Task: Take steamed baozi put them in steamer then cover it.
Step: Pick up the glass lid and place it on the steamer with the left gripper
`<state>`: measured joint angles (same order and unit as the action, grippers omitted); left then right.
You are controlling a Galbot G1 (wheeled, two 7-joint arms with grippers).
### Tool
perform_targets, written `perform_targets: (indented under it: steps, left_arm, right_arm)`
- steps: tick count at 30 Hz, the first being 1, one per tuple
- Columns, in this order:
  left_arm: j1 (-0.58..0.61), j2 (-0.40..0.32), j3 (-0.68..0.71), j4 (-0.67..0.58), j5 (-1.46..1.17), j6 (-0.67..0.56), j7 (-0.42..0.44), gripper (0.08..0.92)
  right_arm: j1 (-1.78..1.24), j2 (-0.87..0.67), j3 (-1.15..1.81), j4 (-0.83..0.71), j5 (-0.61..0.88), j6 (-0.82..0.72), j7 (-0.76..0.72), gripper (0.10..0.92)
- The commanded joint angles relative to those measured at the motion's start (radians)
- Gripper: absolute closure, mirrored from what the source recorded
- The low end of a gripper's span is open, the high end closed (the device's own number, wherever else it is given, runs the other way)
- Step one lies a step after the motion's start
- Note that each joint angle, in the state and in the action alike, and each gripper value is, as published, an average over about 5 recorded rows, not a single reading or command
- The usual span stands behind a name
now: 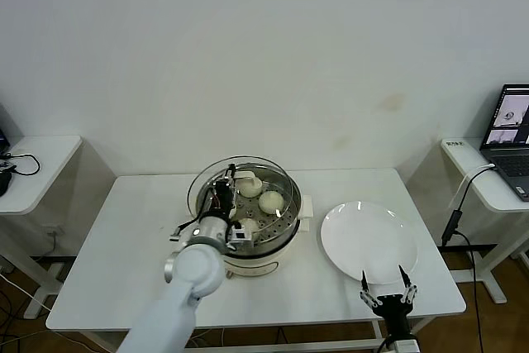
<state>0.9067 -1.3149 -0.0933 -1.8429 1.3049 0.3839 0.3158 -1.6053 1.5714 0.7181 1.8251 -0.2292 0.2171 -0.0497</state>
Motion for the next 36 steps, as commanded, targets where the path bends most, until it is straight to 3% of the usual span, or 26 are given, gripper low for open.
perform_targets:
  steps: [1, 36]
  left_arm:
    - [-0.026, -0.111, 0.022, 0.094, 0.081, 0.001, 0.009, 0.855]
    - [0.05, -0.128, -0.02, 0.074, 0.114, -0.047, -0.027, 0.855]
  right_arm:
    - [0.001, 0.004, -0.001, -0.008, -0.014, 0.001, 0.0, 0.202]
    - [-0.005, 0.004, -0.02, -0.017, -0.025, 0.009, 0.001, 0.203]
